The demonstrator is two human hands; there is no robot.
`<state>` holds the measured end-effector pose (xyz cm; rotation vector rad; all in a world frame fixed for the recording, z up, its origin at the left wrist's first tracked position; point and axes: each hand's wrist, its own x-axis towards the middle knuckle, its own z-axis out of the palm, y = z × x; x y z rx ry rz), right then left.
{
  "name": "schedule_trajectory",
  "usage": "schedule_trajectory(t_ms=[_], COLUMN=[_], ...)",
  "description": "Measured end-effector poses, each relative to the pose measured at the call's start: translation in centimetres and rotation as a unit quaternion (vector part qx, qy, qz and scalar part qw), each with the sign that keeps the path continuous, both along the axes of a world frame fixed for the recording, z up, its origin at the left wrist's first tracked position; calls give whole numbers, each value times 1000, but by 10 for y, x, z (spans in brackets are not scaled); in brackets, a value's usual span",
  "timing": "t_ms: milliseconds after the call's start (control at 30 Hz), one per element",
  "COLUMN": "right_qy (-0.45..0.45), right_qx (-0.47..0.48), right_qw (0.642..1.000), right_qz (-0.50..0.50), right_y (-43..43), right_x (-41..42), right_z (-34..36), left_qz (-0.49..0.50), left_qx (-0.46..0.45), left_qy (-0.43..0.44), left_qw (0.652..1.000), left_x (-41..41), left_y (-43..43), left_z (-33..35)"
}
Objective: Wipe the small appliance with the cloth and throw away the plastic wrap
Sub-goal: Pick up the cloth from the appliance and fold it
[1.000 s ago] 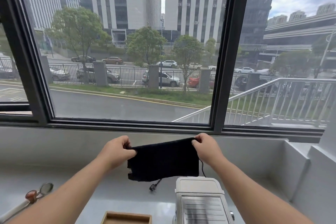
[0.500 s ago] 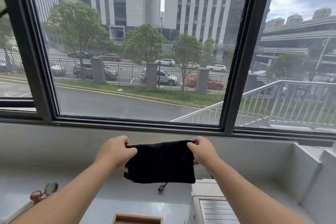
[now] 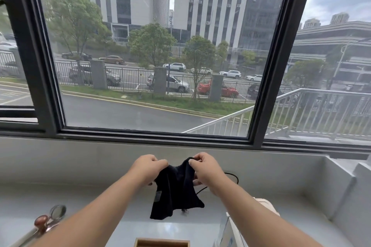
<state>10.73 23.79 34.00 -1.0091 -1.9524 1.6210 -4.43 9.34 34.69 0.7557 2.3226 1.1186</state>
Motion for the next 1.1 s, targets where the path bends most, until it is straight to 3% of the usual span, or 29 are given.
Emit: schedule_trajectory(t_ms=[167,433,733,900,1000,1100], right_qy=[-19,-78,-90,-78,-69,-55], right_qx=[45,133,89,106,86,71], right_qw=[999,986,988,990,993,995], right_qz=[16,58,84,42,42,51], right_y=[-22,-38,-36,-23,-19,-15], right_x=[-18,-30,-33,-38,-41,-42], right_z=[0,-11,-21,-30,-31,-28], left_qz=[-14,-43,-46,-89,-80,-62], left_qx=[31,120,116,124,126,74], left_qy=[-32,-164,-151,-179,-135,-6], left_qw=[999,978,981,972,980,995], left_x=[-1,3,3,1,-6,-20], left_y=[-1,1,7,7,4,-3], left_z=[-4,-14,-20,-22,-23,-26])
